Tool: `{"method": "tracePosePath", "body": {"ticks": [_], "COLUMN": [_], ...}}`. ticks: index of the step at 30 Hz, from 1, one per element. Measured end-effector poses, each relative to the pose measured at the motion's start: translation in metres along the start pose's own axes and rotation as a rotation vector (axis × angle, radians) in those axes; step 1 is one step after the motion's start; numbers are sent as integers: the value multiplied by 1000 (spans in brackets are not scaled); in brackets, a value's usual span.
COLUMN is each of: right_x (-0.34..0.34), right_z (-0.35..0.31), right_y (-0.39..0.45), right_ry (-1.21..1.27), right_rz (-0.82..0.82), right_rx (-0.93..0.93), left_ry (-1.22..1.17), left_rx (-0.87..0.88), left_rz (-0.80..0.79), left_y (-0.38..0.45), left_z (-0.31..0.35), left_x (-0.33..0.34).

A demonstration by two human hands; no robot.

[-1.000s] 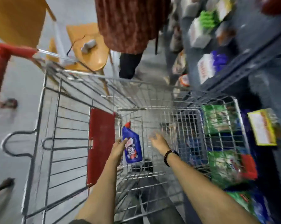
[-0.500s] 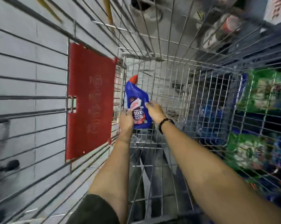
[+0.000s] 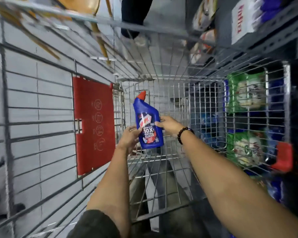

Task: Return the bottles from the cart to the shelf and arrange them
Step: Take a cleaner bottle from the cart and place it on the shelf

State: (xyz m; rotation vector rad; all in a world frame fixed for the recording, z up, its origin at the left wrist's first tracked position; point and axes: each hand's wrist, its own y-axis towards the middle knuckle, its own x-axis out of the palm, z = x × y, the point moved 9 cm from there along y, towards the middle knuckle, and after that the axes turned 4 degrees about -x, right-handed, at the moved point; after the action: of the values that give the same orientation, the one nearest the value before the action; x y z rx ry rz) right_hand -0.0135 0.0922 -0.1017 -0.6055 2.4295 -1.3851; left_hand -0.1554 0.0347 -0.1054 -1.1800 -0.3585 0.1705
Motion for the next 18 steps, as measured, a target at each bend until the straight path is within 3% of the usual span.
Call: {"method": "tracePosePath", "body": {"ticks": [6,13,18], "right_x": [-32,-59,-71], "right_z": [-26,-23,3], "right_y": [-115,-288,-427], "right_ry": [182,491,586], "right_rz": [43,370,624], "right_rx": [-104,-421,-660], "left_ry": [255,713,955], "left_rx": [15,201,314], "left_rz": [-360,-760,-1092], "left_y": [-75,-196,-305], "left_z": [44,68,48], "left_x": [56,156,236]}}
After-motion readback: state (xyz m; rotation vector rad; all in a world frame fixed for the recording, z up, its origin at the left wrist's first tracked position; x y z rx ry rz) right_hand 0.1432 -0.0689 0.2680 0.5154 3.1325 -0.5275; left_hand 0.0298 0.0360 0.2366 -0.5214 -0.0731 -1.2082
